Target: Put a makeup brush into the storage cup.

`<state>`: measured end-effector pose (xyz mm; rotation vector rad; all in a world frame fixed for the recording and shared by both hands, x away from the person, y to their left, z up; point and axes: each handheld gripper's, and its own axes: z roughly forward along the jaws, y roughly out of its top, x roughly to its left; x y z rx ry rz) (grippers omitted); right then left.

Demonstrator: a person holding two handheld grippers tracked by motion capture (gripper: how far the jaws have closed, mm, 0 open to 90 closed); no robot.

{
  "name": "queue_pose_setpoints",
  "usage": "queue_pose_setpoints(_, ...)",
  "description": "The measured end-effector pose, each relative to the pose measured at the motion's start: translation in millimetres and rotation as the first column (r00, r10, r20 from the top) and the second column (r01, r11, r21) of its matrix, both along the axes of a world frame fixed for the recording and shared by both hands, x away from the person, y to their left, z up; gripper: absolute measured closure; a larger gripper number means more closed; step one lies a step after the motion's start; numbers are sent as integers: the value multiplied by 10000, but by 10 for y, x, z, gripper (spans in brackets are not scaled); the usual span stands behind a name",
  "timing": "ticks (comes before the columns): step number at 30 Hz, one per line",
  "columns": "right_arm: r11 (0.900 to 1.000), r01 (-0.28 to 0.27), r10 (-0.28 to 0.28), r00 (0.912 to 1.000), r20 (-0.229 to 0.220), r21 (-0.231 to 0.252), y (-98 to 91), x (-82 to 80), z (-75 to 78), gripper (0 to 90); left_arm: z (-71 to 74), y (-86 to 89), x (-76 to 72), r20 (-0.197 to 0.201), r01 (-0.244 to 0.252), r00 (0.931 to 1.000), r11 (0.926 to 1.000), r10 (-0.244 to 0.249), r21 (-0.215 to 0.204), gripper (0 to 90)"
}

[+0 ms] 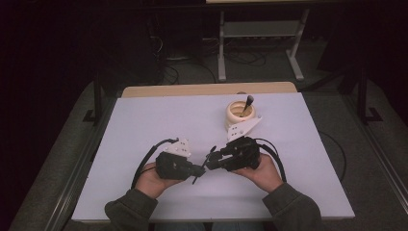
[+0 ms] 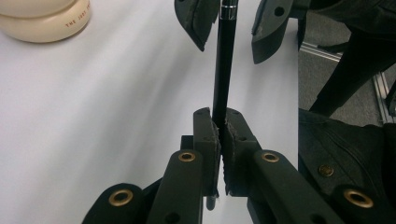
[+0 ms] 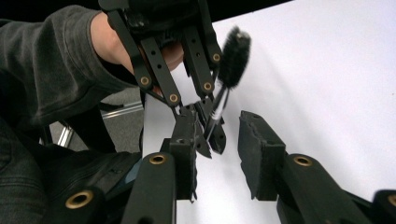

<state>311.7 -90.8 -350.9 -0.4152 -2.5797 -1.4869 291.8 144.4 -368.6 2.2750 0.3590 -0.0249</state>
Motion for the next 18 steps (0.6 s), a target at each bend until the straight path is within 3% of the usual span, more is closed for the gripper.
queue_pose_setpoints(12,9996,105,-106,9999,49,276,1,1,22,790,-6,-46,15,-101,-42,9999,9999,40,-135,850)
queue_pose_setpoints(18,9998,-172,172,9999,-9,85,9,-6,22,844,-13,-64,2,1,131,9999,9997,-131,192,826)
